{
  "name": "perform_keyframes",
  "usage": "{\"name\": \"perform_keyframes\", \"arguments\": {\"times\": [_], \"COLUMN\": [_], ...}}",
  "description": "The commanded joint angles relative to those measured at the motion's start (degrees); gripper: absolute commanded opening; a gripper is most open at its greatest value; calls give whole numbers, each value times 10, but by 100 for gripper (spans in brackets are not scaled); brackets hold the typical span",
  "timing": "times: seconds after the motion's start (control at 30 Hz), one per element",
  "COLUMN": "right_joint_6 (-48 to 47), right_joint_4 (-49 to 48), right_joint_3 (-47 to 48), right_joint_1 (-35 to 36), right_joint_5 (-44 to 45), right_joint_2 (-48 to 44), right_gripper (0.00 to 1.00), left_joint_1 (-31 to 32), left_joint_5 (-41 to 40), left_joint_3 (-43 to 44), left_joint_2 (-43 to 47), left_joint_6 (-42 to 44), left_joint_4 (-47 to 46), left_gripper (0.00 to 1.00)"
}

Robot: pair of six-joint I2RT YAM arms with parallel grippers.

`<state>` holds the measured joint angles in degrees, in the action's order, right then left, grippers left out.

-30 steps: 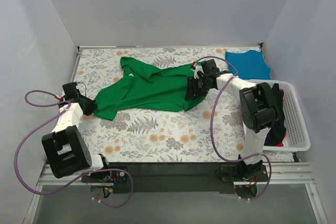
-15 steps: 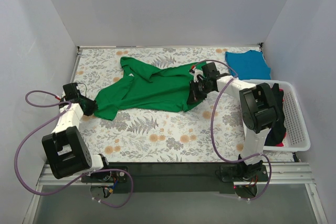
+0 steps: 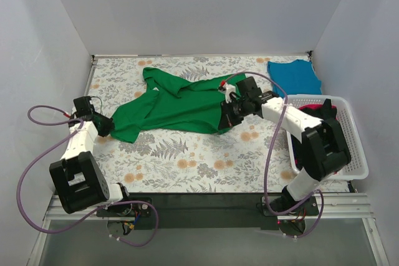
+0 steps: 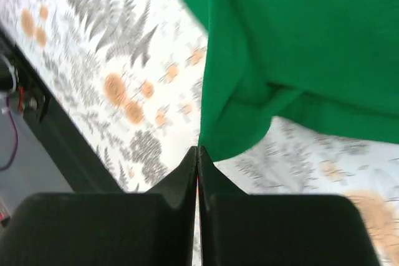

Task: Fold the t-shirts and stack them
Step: Flatten the tshirt out

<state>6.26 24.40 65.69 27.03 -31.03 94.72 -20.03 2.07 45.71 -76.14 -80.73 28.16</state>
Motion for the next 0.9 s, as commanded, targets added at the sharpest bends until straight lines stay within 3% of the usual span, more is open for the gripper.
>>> {"name": "perform_keyframes", "arguments": {"times": [0.0,0.1,0.23,0.4,0.43,0.5,0.57,0.77,0.87], "right_joint_6": [-28,-30,-11,-17,-17,-18,-27,-82,-105], "right_joint_4": [78,142,211,296,283,250,224,130,105], "right_joint_3": [-31,-67,-121,-147,-145,-130,-83,26,70], "right_joint_1": [70,114,120,120,121,119,120,144,173], "right_joint_5": [2,32,60,61,87,112,154,286,328], "right_joint_2": [-55,-98,-167,-186,-195,-192,-182,-110,-60], "right_gripper": [1,1,1,1,5,27,41,59,61], "left_joint_1": [3,3,3,4,5,5,6,13,14], "left_joint_5": [-36,-50,-78,-106,-106,-96,-90,-99,-98], "left_joint_3": [27,35,46,43,39,36,37,38,37], "left_joint_2": [26,27,23,27,27,25,24,31,35], "left_joint_6": [5,1,-4,-9,-8,-8,-8,0,0], "left_joint_4": [26,41,66,81,79,72,71,71,70], "left_gripper": [0,0,0,0,0,0,0,0,0]}}
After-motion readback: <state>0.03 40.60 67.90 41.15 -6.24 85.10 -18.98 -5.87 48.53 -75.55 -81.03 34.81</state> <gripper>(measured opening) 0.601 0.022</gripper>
